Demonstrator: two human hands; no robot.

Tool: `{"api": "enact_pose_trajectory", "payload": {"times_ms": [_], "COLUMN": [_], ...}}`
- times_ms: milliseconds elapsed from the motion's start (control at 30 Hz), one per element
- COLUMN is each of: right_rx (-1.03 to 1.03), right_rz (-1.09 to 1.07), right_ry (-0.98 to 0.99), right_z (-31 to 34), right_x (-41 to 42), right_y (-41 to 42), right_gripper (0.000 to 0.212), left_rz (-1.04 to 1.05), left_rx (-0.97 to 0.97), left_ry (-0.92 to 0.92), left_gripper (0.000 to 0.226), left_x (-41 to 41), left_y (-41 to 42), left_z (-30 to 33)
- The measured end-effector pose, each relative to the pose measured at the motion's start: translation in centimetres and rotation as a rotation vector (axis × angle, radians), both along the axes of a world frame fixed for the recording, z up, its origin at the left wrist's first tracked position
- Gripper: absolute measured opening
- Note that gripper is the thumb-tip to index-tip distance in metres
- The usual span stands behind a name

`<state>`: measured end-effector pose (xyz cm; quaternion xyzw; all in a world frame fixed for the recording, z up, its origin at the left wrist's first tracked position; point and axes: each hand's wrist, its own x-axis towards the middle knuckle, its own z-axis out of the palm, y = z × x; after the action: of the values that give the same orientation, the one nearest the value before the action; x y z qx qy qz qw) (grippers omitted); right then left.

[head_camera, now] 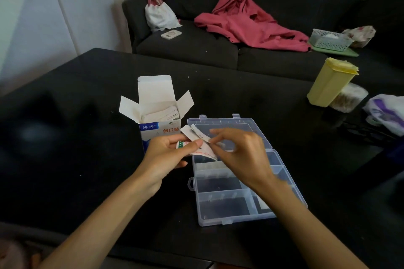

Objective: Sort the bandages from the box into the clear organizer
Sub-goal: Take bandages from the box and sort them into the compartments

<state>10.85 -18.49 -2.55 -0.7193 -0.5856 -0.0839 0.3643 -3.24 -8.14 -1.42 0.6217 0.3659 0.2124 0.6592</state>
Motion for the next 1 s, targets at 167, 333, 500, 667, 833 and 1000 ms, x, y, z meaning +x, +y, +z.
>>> {"api": "enact_pose_trajectory", "payload": {"times_ms": [167, 333, 500, 667, 833, 1000], "right_rx": [-0.025, -0.014, -0.112, -0.096, -0.195, -0.2], "right_rz": [0.084, 0.176, 0.144, -0.036, -0.029, -0.097], "right_ry": [-0.166, -0.21, 0.075, 0.924, 0.916, 0.731], "right_z": [0.6, 1.0, 0.8, 1.7, 1.9, 2.2], "right_x": [-0.2, -0.4, 0.1, 0.1, 0.1, 1.9], "right_y": [-0.2, -0.6, -0.9, -0.5, -0.9, -1.3], "right_gripper": [0.016, 0.014, 0.029, 0.013, 0.017, 0.018], "left_rz": [0.09, 0.109, 0.102, 0.096, 0.068, 0.162], "left_rx": [-0.037, -0.088, -0.007, 0.083, 0.185, 0.273], "left_ry": [0.013, 0.01, -0.009, -0.02, -0.033, -0.111], "left_gripper": [0.026, 0.015, 0.007, 0.006, 0.007, 0.014], "left_x": [0.0, 0.0, 0.0, 0.1, 0.0, -0.6], "left_y": [0.1, 0.0, 0.2, -0.2, -0.5, -0.1], "left_z": [-0.2, -0.3, -0.4, -0.4, -0.5, 0.6]}}
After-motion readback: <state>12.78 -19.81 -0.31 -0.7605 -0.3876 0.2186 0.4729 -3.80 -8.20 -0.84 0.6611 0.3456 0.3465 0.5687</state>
